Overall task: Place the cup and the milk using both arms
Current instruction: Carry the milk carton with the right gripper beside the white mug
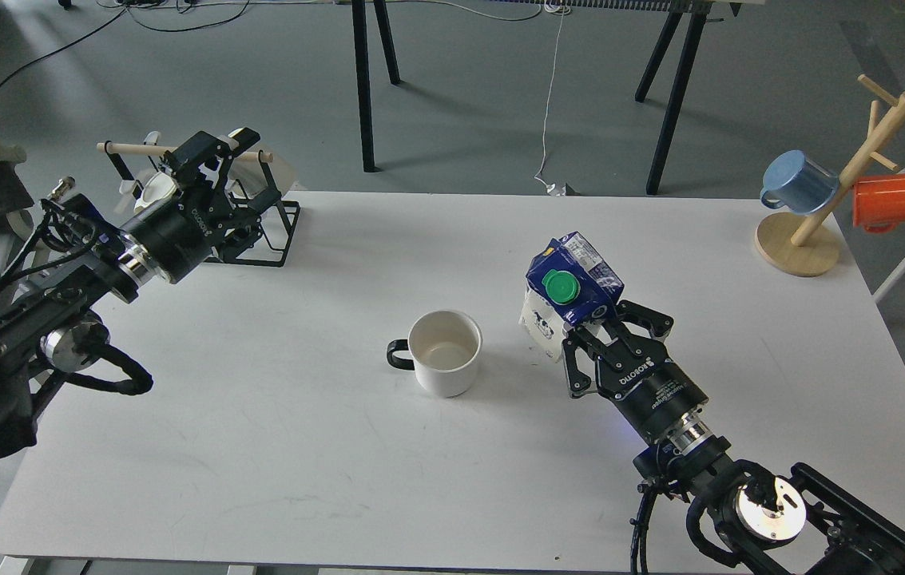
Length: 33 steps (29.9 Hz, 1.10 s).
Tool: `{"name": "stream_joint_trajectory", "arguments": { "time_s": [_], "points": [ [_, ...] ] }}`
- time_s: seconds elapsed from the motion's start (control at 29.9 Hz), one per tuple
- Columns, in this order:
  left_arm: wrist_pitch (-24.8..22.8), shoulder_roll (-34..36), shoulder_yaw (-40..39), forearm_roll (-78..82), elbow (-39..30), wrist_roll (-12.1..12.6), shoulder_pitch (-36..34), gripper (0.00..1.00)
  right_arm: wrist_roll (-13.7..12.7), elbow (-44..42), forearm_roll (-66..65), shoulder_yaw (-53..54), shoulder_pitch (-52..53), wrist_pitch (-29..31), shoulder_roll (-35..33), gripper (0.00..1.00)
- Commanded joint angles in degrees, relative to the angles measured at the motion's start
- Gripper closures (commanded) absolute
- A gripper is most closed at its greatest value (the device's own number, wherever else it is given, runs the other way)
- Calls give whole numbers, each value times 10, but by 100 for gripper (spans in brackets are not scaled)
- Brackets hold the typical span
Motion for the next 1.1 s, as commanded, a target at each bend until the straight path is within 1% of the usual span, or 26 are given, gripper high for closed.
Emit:
{"name": "stream_joint_trajectory", "arguments": {
  "time_s": [0.0,0.53,0.84,1.0,1.07],
  "points": [
    [0,-1,1,0,0,0,0,8,0,-8,-1,-4,-2,0,0,73],
    [0,-2,1,0,10,0,5,7,-1,-35,-26,-14,1,0,40,72],
    [0,-1,1,0,11,0,6,7,-1,-46,-28,-30,2,0,45,71],
    [0,-2,1,0,11,0,6,7,-1,-55,-29,-35,3,0,58,71],
    [0,-1,1,0,11,0,6,7,-2,-55,-34,-34,3,0,62,69]
  ]
}}
